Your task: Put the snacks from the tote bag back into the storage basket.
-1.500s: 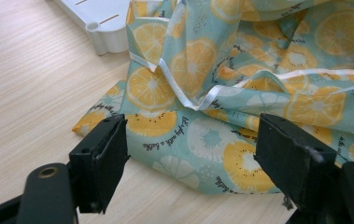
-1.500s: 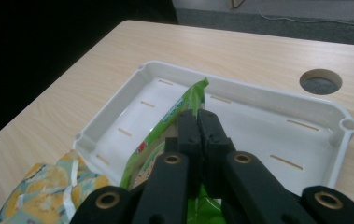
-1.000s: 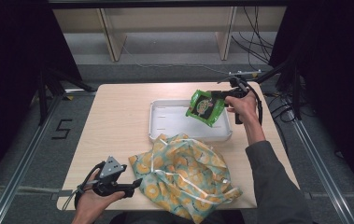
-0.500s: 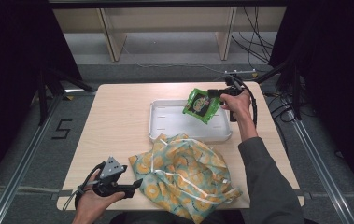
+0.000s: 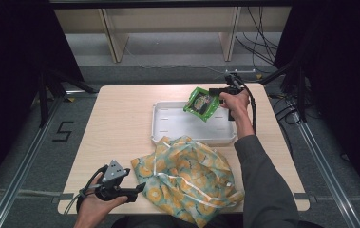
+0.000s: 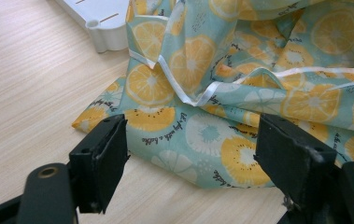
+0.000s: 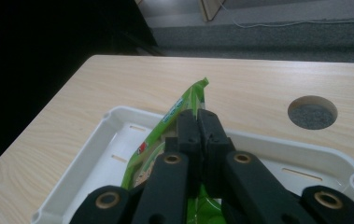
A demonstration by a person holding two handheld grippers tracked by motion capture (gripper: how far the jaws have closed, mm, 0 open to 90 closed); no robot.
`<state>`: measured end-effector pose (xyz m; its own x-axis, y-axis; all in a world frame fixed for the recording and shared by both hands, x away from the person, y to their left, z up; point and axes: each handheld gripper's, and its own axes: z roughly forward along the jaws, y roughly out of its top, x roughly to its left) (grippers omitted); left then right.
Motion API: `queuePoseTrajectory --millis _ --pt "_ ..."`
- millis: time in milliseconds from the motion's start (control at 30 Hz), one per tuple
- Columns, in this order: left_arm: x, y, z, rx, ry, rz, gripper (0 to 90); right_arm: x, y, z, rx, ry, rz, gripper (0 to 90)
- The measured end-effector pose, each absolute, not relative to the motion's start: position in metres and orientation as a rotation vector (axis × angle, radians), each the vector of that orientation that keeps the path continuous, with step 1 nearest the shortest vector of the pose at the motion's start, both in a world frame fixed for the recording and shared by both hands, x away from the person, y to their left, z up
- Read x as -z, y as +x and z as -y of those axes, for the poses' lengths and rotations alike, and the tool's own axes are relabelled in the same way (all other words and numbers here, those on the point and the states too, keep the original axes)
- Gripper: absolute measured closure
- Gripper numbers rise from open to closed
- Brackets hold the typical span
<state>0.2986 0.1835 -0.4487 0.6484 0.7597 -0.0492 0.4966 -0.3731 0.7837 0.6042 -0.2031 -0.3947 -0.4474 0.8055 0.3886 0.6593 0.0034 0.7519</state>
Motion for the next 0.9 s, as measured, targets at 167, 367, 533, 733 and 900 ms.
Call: queuePoseTrajectory --millis 167,367,533,733,900 --pt "0.449 0.299 -0.184 -0.427 2.071 -0.94 24.8 0.398 0.61 0.197 -1.441 1.564 -2.081 89.7" --pt "0.45 0.299 -0.181 -0.416 2.079 -0.934 24.8 0.399 0.615 0.191 -1.465 1.604 -2.038 89.7" --pt "0.451 0.298 -0.179 -0.416 2.097 -0.915 24.7 0.406 0.622 0.194 -1.45 1.611 -1.995 89.7" --pt "0.452 0.297 -0.177 -0.405 2.086 -0.939 24.7 0.408 0.624 0.193 -1.477 1.691 -1.885 89.7" --pt "0.452 0.298 -0.178 -0.417 2.115 -0.905 24.7 0.414 0.63 0.196 -1.462 1.642 -1.877 89.7"
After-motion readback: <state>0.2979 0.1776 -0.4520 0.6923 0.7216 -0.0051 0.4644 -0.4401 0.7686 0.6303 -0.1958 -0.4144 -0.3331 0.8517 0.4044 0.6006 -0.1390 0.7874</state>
